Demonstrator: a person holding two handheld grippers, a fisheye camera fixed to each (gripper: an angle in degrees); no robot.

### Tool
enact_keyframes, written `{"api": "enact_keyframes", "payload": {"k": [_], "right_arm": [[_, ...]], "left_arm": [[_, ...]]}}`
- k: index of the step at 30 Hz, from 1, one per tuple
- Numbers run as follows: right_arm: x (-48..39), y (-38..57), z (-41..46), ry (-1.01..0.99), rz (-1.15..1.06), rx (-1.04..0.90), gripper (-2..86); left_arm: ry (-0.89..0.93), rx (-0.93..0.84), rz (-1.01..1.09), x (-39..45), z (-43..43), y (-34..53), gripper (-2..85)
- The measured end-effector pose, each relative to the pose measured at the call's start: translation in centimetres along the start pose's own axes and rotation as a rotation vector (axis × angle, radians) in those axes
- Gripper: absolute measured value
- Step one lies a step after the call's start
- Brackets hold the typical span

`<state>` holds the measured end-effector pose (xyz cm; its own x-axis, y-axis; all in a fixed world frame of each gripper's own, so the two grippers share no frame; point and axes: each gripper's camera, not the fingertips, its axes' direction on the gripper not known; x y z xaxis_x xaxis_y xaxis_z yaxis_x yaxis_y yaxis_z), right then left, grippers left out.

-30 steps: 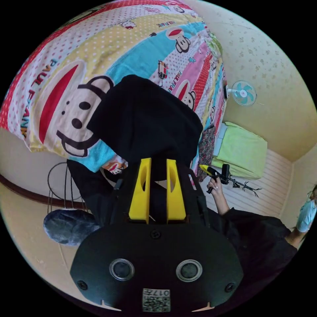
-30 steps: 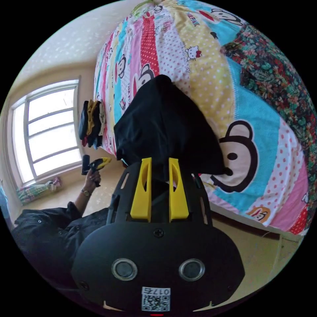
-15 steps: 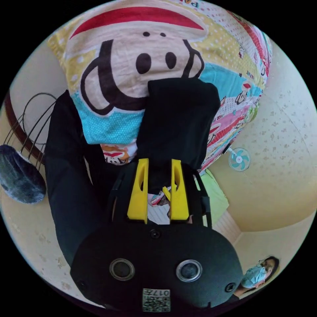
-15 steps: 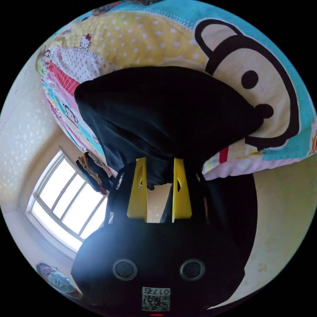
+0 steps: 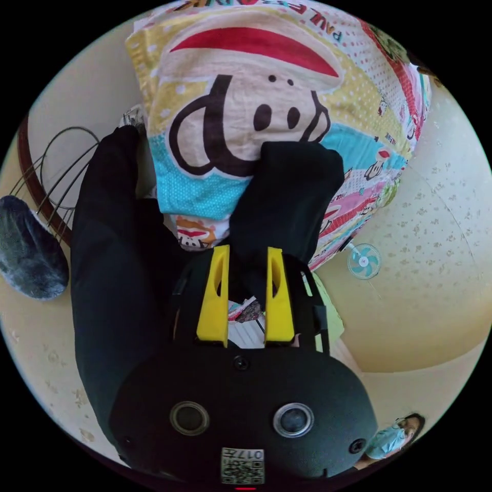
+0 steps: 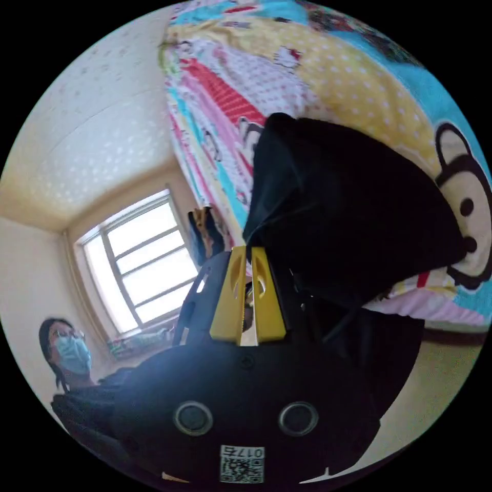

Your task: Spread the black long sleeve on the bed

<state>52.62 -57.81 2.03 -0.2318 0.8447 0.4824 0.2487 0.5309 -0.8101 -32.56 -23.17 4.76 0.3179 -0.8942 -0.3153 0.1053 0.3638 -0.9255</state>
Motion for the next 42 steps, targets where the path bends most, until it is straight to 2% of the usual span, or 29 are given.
{"api": "enact_keyframes", "payload": {"k": [2,3,5,7,8,11,13,14,19,20,25,27,31,33,35,36,38,39,40,41,42], "right_arm": [[-4.0,1.8,-0.5,-0.126,-0.204,-0.029,1.7],[-4.9,2.2,-0.5,-0.157,-0.24,-0.03,1.7],[-7.8,3.7,0.0,-0.352,-0.362,-0.035,1.6],[-9.9,4.8,0.7,-0.51,-0.444,-0.044,1.6],[-11.4,5.6,1.1,-0.589,-0.495,-0.051,1.6],[-16.0,7.9,1.7,-0.709,-0.646,-0.089,1.7],[-19.2,9.6,1.4,-0.743,-0.745,-0.111,1.6],[-21.3,10.9,0.9,-0.758,-0.819,-0.12,1.6],[-29.1,17.3,-2.8,-0.842,-1.139,-0.145,1.5],[-30.3,19.0,-4.0,-0.861,-1.203,-0.13,1.5],[-32.8,26.6,-8.6,-0.85,-1.472,-0.044,1.5],[-33.1,29.6,-9.4,-0.808,-1.568,-0.023,1.6],[-33.9,34.2,-9.2,-0.653,-1.669,0.103,1.6],[-35.2,34.1,-8.1,-0.556,-1.609,0.212,1.7],[-37.6,31.5,-5.0,-0.253,-1.498,0.372,1.7],[-38.3,30.2,-3.9,-0.152,-1.463,0.405,1.7],[-40.0,22.4,2.3,0.272,-1.401,0.48,1.9],[-40.1,19.6,4.3,0.379,-1.389,0.474,2.1],[-39.4,13.0,8.8,0.579,-1.352,0.428,2.5],[-37.1,5.6,13.1,0.71,-1.254,0.336,3.2],[-35.3,1.9,14.9,0.75,-1.169,0.279,3.5]], "left_arm": [[0.005,-0.039,0.01,-1.5,0.9,-0.6,16.0],[0.06,-0.077,0.025,-2.5,2.0,-1.2,16.5],[0.217,-0.089,0.078,-3.6,3.5,-1.9,15.9],[0.418,-0.118,0.127,-4.4,5.0,-2.7,12.5],[0.456,-0.143,0.132,-4.6,5.5,-3.0,11.3],[0.743,-0.256,0.217,-3.7,7.3,-3.3,3.5],[1.026,-0.247,0.351,-1.2,5.5,-2.1,0.2],[1.067,-0.243,0.397,-0.3,4.5,-1.7,-0.1],[1.248,-0.21,0.911,8.9,-7.7,5.8,-0.8],[1.234,-0.197,0.951,9.7,-9.1,6.9,-0.9],[1.175,-0.181,1.478,15.8,-18.8,20.2,-1.0],[1.166,-0.159,1.594,16.8,-20.4,24.3,-1.0],[1.206,-0.089,1.716,18.7,-22.8,29.9,-1.0],[1.203,-0.035,1.752,20.0,-23.6,30.6,-0.9],[1.128,0.047,1.733,22.3,-23.8,30.2,-0.9],[1.033,0.102,1.707,24.8,-23.5,29.3,-0.7],[0.789,0.223,1.66,29.5,-22.0,26.9,-0.4],[0.571,0.301,1.587,33.3,-19.9,24.1,0.0],[0.349,0.353,1.495,36.9,-17.0,20.3,1.1],[0.257,0.358,1.447,38.4,-15.2,18.0,1.6],[0.113,0.346,1.311,40.1,-11.9,13.1,3.5]]}}
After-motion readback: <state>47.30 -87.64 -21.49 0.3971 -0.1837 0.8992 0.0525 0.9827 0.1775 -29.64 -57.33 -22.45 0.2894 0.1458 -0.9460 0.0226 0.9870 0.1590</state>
